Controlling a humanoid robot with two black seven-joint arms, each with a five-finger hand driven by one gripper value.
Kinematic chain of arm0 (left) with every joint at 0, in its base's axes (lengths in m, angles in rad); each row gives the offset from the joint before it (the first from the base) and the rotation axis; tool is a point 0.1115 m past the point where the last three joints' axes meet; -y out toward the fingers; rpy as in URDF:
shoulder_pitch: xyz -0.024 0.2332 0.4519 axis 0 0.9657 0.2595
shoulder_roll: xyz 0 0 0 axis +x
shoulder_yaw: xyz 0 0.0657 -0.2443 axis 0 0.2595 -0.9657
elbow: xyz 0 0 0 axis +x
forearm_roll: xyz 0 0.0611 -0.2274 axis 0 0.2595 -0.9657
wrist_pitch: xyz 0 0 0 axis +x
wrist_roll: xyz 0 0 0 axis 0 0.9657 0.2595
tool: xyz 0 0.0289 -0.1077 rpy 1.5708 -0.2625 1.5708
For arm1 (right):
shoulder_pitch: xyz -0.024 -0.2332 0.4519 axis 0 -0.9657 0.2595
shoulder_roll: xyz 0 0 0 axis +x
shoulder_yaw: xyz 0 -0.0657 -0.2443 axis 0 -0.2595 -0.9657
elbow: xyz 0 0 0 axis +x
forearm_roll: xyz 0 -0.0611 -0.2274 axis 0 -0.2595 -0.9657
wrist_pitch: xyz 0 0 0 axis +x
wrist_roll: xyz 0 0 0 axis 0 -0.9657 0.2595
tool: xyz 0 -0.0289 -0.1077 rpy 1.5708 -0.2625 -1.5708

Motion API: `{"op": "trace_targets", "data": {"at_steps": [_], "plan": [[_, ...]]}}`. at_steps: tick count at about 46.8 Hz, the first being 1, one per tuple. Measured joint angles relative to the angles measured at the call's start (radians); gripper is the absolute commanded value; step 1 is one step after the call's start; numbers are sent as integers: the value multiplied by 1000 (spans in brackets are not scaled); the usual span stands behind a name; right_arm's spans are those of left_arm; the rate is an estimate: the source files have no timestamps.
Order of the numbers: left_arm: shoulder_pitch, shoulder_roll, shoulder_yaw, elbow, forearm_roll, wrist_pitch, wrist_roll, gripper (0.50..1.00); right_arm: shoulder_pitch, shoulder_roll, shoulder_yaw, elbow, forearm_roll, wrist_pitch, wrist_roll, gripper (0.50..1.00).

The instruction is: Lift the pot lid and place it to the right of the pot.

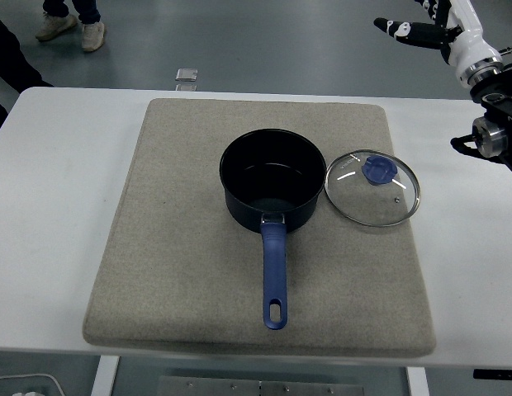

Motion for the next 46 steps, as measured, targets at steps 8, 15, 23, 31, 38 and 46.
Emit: {"op": "trace_targets", "data": {"at_steps": [8,15,23,31,38,46], "plan": [[-1,0,0,0,0,0,0,1000,-9,0,0,-8,10,-13,0,950],[0,0,0,0,0,0,0,1000,-22,2,0,-8,45,-15,0,950],[0,0,1,0,0,0,0,1000,-44,5,-1,-6,99,-8,-16,950],[0,0,1,0,0,0,0,1000,-69,5,-1,0,105,-4,-22,950],[0,0,0,0,0,0,0,1000,-81,10,-1,5,104,-5,-22,950],[0,0,0,0,0,0,0,1000,-84,16,-2,6,103,-6,-22,950]]}}
